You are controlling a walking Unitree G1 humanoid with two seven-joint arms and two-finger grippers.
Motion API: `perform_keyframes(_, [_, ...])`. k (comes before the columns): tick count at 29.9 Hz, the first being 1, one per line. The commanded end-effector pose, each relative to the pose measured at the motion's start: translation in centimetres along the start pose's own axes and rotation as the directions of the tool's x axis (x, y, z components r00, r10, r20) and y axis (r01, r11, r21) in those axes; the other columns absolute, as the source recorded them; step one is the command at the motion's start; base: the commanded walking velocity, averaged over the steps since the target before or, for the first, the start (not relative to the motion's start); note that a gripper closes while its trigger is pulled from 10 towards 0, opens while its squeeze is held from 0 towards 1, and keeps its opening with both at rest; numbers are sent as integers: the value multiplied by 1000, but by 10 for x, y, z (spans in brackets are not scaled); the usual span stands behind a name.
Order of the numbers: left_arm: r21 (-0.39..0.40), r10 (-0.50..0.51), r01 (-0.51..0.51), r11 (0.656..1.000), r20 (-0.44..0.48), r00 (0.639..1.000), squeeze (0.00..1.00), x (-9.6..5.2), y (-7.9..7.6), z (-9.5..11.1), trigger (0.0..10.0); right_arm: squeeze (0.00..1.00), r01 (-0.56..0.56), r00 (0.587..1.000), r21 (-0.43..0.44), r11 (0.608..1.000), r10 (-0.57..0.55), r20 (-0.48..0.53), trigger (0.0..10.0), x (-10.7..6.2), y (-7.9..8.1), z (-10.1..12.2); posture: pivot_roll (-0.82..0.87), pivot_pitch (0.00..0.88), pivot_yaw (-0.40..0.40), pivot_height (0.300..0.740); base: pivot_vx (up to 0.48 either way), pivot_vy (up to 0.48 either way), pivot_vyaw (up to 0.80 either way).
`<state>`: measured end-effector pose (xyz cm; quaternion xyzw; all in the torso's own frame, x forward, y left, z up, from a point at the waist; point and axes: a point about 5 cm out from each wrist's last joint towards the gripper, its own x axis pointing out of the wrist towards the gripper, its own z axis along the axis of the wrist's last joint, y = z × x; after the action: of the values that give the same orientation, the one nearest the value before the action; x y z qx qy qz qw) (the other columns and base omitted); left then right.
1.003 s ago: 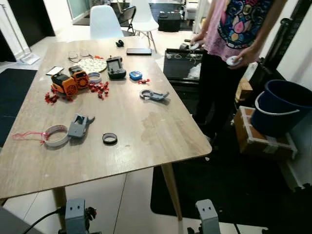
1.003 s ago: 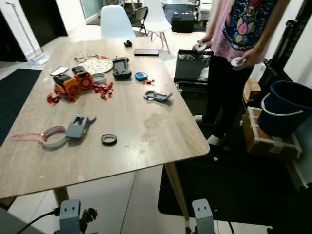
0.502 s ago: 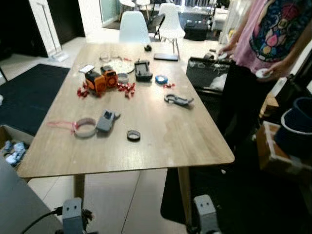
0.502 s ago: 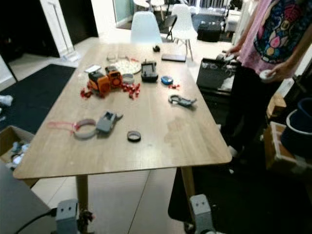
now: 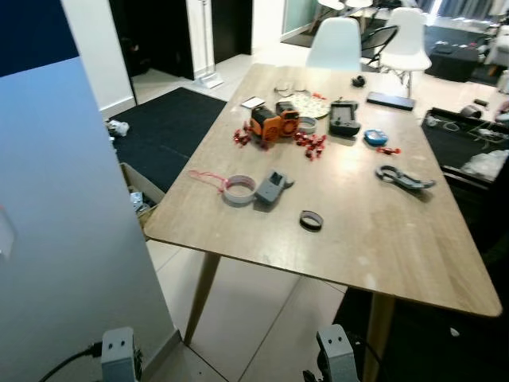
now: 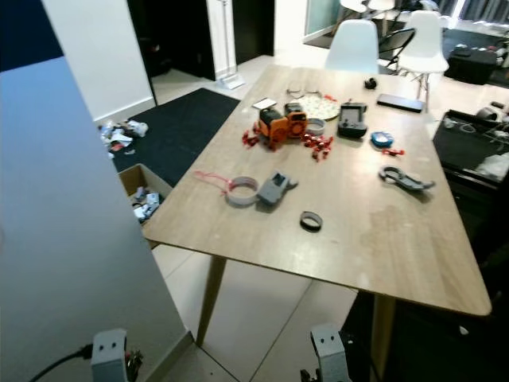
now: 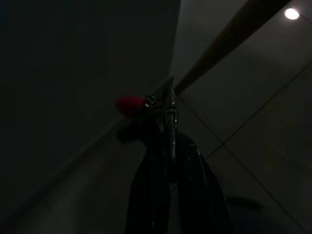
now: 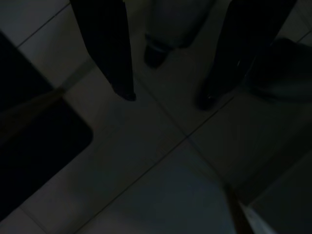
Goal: Hang keys on a hook
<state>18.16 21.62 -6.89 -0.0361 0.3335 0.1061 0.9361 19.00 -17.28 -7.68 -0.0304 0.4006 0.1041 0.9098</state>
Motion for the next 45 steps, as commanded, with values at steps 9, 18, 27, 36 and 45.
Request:
perform_keyframes(9, [-12, 23, -22, 1000, 5, 1000, 0, -1, 3, -1, 10000, 0, -9, 1000, 1, 1000, 9, 3, 10000, 1, 2, 2, 73, 50, -25, 740, 0, 0, 800])
perform_keyframes(18, [-8, 19, -19, 1000, -6, 1000, 0, -1, 3, -3, 10000, 0, -10, 1000, 4, 1000, 10, 5, 10000, 2, 3, 3, 71, 54, -25, 740, 0, 0, 800])
perform_keyframes(27, [84, 7, 2, 996, -105, 994, 0, -4, 2, -17, 10000, 0, -17, 1000, 8, 1000, 17, -2, 10000, 2, 4, 2, 71, 58, -25, 740, 0, 0, 800])
perform_keyframes(36, [93, 11, 8, 996, -195, 981, 0, -13, 11, -36, 10000, 0, -21, 1000, 10, 1000, 21, -12, 10000, 1, 4, -1, 70, 56, -28, 740, 0, 0, 800])
perform_keyframes(45, [44, -8, 19, 999, -237, 971, 0, -15, 9, -42, 10000, 0, -26, 1000, 4, 1000, 26, -17, 10000, 1, 4, -1, 72, 52, -31, 740, 0, 0, 651])
